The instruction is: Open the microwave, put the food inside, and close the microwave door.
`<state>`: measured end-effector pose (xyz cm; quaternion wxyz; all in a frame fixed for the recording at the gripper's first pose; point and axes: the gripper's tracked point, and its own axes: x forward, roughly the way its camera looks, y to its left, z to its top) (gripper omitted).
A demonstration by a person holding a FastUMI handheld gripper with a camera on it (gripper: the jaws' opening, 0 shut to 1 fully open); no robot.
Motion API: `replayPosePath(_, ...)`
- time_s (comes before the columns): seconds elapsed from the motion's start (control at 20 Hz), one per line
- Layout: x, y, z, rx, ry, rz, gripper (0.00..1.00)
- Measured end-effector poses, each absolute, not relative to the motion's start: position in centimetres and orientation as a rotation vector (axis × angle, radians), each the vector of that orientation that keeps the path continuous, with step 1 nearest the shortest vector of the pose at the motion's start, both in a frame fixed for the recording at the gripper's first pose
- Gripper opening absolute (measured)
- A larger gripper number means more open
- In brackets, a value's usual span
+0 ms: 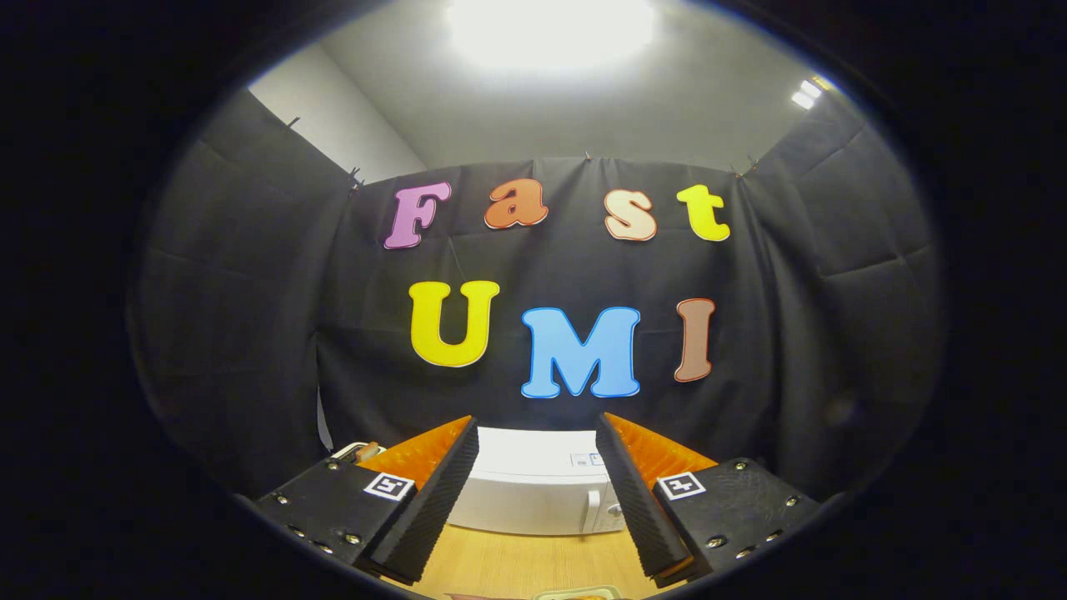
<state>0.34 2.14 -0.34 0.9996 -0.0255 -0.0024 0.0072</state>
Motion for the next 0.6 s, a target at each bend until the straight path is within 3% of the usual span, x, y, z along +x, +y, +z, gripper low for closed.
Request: replayPosePath(0.6, 2.6, 0.5, -3.2, -0.063, -0.037, -0.008, 0.91)
